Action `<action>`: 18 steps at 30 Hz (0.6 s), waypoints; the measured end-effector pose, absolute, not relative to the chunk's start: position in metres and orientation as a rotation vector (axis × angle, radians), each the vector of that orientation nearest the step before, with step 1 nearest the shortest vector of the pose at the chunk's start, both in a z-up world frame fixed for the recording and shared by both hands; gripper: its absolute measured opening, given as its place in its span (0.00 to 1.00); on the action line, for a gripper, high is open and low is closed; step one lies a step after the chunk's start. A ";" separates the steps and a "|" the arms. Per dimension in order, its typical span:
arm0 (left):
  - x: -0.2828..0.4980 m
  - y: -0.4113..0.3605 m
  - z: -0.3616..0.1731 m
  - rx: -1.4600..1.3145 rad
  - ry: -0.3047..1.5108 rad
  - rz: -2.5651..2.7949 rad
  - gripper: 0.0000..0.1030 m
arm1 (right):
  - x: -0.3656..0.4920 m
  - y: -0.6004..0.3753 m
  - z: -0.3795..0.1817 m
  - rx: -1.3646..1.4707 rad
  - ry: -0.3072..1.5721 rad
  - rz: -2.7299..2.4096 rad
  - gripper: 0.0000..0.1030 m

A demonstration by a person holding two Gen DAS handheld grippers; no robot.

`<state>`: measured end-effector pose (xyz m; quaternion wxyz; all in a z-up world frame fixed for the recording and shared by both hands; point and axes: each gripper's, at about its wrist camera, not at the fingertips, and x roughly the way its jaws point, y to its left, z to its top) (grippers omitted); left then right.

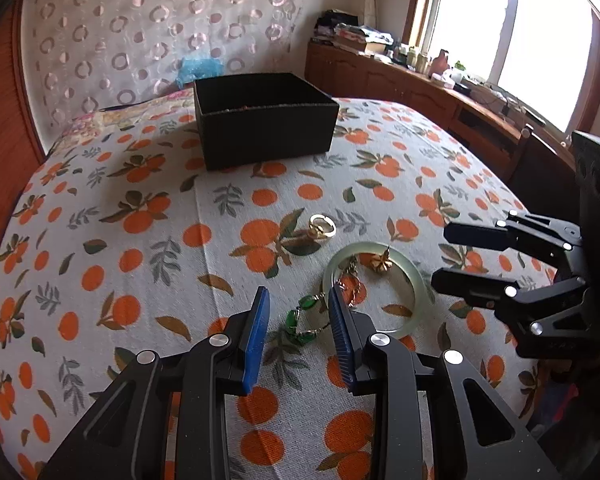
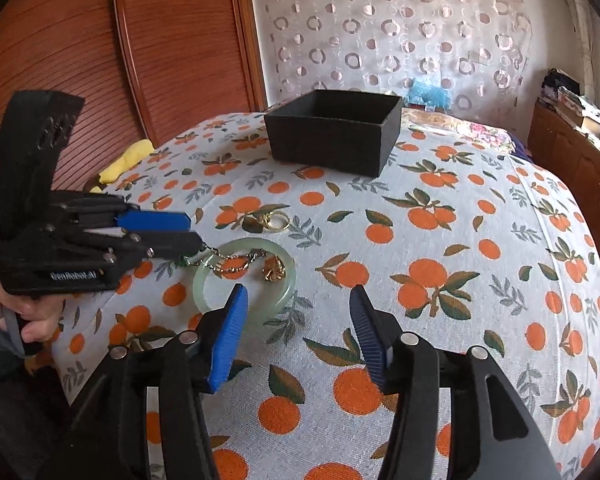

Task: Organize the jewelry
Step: 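Return both tools to the jade bangle and remaining pieces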

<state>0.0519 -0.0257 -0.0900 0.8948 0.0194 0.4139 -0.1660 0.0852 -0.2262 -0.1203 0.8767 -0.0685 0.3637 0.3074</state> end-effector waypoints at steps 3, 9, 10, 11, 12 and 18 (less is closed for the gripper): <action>0.052 -0.026 -0.093 0.041 0.866 -0.338 0.25 | 0.085 -0.227 -0.120 -0.134 0.760 0.648 0.54; 0.051 -0.030 -0.095 0.058 0.862 -0.335 0.05 | 0.084 -0.225 -0.121 -0.153 0.764 0.659 0.54; 0.049 -0.029 -0.093 0.059 0.850 -0.330 0.05 | 0.083 -0.224 -0.121 -0.156 0.765 0.660 0.54; 0.048 -0.028 -0.091 0.057 0.842 -0.328 0.05 | 0.084 -0.222 -0.122 -0.160 0.767 0.662 0.54; 0.046 -0.026 -0.086 0.050 0.825 -0.324 0.05 | 0.084 -0.221 -0.122 -0.165 0.770 0.665 0.56; 0.037 -0.014 -0.060 0.016 0.742 -0.304 0.05 | 0.085 -0.210 -0.118 -0.190 0.780 0.701 0.74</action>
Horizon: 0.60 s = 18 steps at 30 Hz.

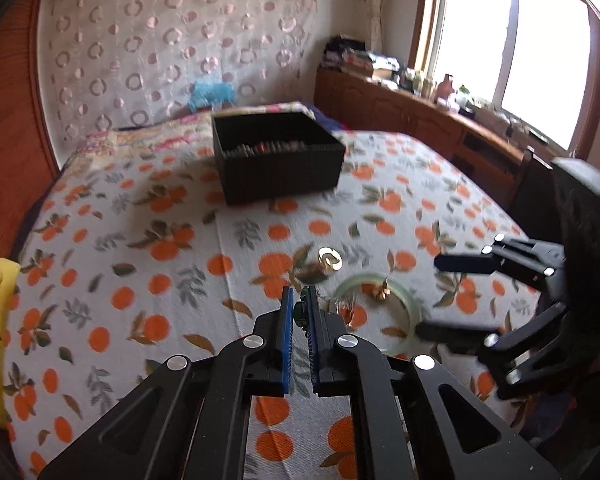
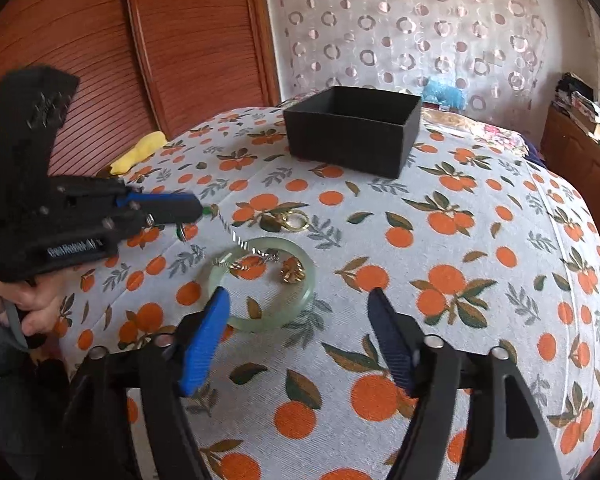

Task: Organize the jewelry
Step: 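Return both tools to the jade bangle and remaining pieces, then grasp the pale green jade bangle with the right tool and lift it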

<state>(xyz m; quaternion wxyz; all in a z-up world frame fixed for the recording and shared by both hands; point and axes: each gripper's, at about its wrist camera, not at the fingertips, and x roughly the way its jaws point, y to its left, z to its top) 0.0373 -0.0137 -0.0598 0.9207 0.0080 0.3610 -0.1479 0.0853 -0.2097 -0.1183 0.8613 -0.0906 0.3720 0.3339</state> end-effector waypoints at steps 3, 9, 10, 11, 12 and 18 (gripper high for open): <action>0.032 -0.007 -0.047 0.009 0.706 -0.293 0.05 | 0.088 -0.199 -0.118 -0.214 0.796 0.724 0.77; 0.026 0.003 -0.033 0.005 0.664 -0.267 0.05 | 0.093 -0.176 -0.121 -0.278 0.825 0.758 0.80; 0.026 0.005 -0.032 0.003 0.661 -0.262 0.05 | 0.093 -0.172 -0.122 -0.290 0.828 0.762 0.80; 0.026 0.006 -0.032 0.001 0.659 -0.258 0.05 | 0.093 -0.168 -0.124 -0.306 0.833 0.765 0.80; 0.026 0.009 -0.032 -0.001 0.657 -0.254 0.05 | 0.094 -0.166 -0.125 -0.316 0.839 0.766 0.80; 0.028 0.017 -0.035 -0.009 0.661 -0.239 0.05 | 0.096 -0.160 -0.133 -0.376 0.849 0.747 0.80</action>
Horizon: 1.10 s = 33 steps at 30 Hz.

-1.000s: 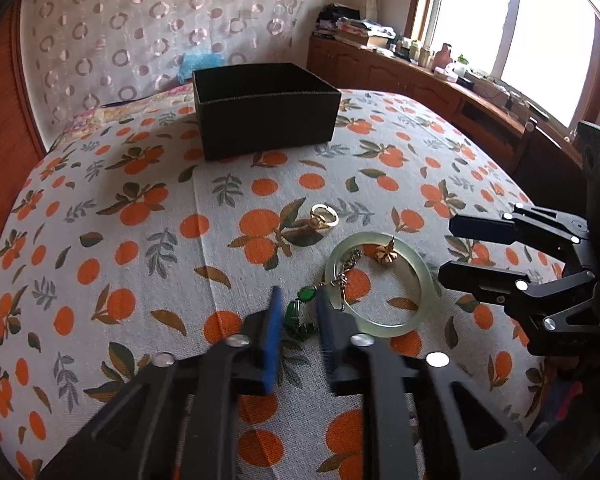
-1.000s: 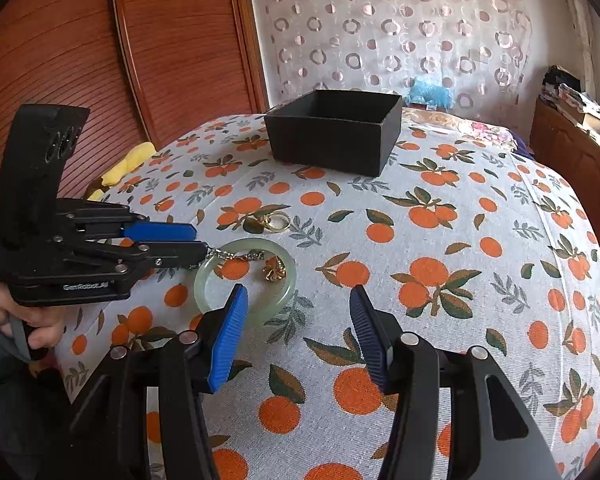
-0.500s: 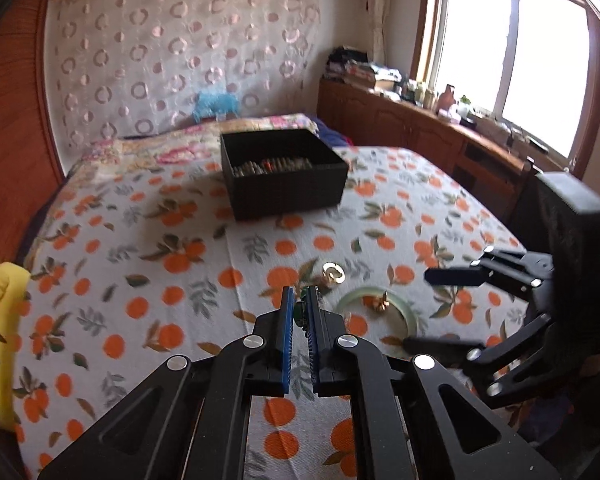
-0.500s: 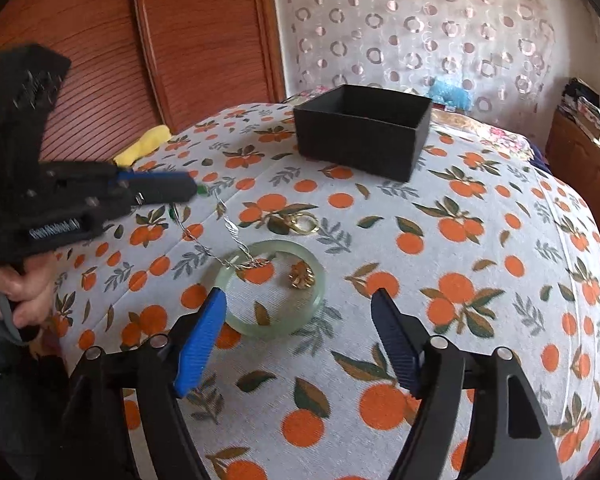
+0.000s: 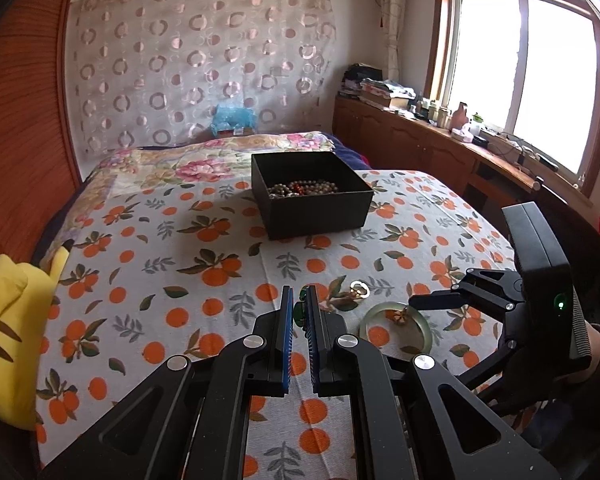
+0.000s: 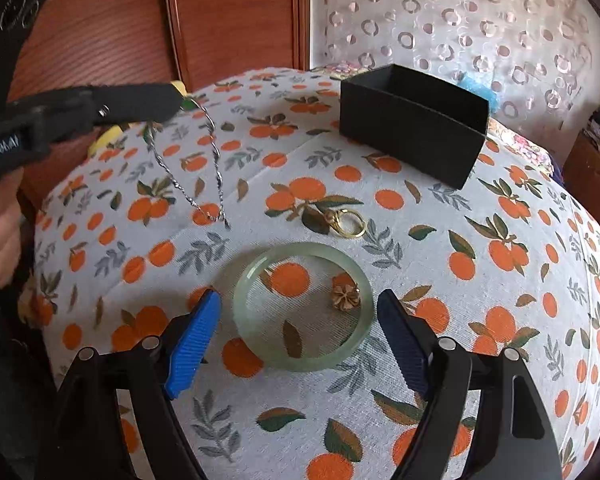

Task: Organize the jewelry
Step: 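Grasp the pale green jade bangle with the right tool and lift it, then lower the jade bangle into the black box and open the right tool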

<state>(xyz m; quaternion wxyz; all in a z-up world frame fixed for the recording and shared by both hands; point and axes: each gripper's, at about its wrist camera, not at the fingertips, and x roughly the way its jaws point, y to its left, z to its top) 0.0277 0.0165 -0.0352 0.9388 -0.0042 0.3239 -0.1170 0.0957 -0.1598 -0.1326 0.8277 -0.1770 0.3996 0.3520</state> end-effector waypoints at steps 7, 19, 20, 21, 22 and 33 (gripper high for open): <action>0.030 0.023 -0.039 -0.018 0.659 -0.228 0.05 | 0.101 -0.163 -0.126 -0.365 0.822 0.750 0.72; 0.052 0.022 -0.026 0.012 0.630 -0.219 0.05 | 0.140 -0.174 -0.082 -0.286 0.724 0.724 0.72; 0.055 0.021 -0.024 0.015 0.626 -0.220 0.05 | 0.147 -0.174 -0.080 -0.278 0.720 0.718 0.72; 0.057 0.021 -0.022 0.019 0.622 -0.221 0.05 | 0.152 -0.174 -0.079 -0.273 0.716 0.712 0.72; 0.059 0.020 -0.021 0.022 0.620 -0.221 0.05 | 0.155 -0.175 -0.078 -0.268 0.714 0.707 0.72; 0.086 0.017 -0.007 0.050 0.604 -0.208 0.05 | 0.212 -0.172 -0.063 -0.247 0.664 0.647 0.72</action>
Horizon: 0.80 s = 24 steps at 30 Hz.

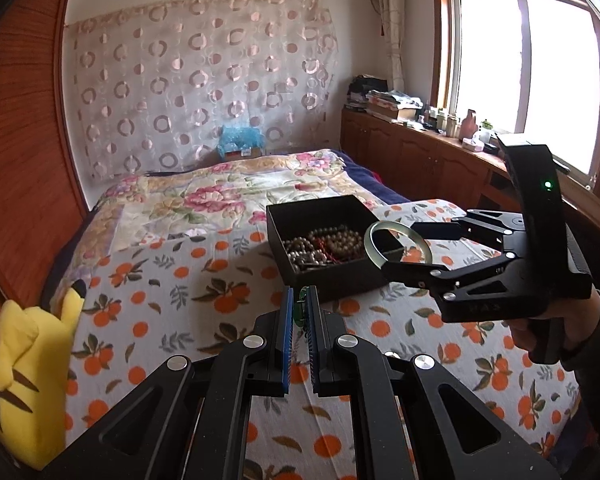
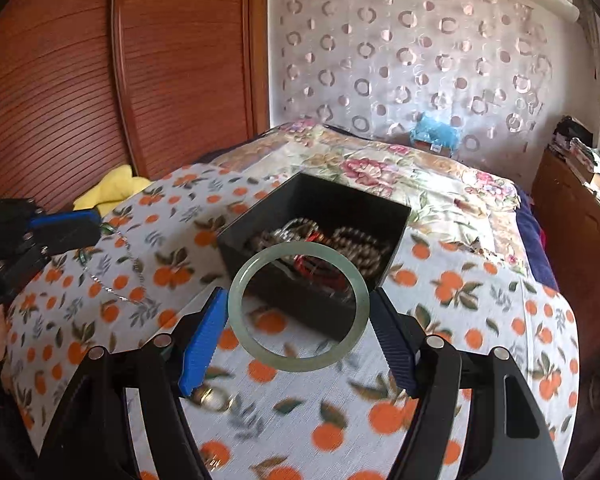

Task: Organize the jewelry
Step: 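Lower the jade bangle into the black box and open the right tool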

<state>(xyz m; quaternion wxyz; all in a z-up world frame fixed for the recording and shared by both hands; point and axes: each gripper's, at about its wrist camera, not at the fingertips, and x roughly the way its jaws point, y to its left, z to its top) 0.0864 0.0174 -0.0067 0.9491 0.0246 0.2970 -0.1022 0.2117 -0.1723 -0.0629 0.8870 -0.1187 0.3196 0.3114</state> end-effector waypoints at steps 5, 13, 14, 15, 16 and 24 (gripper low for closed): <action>0.096 0.015 -0.005 0.063 0.609 -0.204 0.05 | 0.232 -0.173 -0.063 -0.233 0.666 0.628 0.72; 0.116 0.010 0.001 0.083 0.610 -0.197 0.05 | 0.262 -0.159 -0.066 -0.248 0.688 0.605 0.72; 0.119 0.010 0.001 0.085 0.611 -0.196 0.05 | 0.265 -0.157 -0.067 -0.251 0.689 0.603 0.72; 0.120 0.010 0.002 0.087 0.611 -0.195 0.05 | 0.268 -0.155 -0.067 -0.253 0.690 0.602 0.72; 0.123 0.009 0.003 0.090 0.611 -0.194 0.05 | 0.271 -0.153 -0.068 -0.255 0.690 0.603 0.72; 0.147 0.007 0.012 0.102 0.615 -0.175 0.05 | 0.279 -0.145 -0.078 -0.257 0.706 0.608 0.73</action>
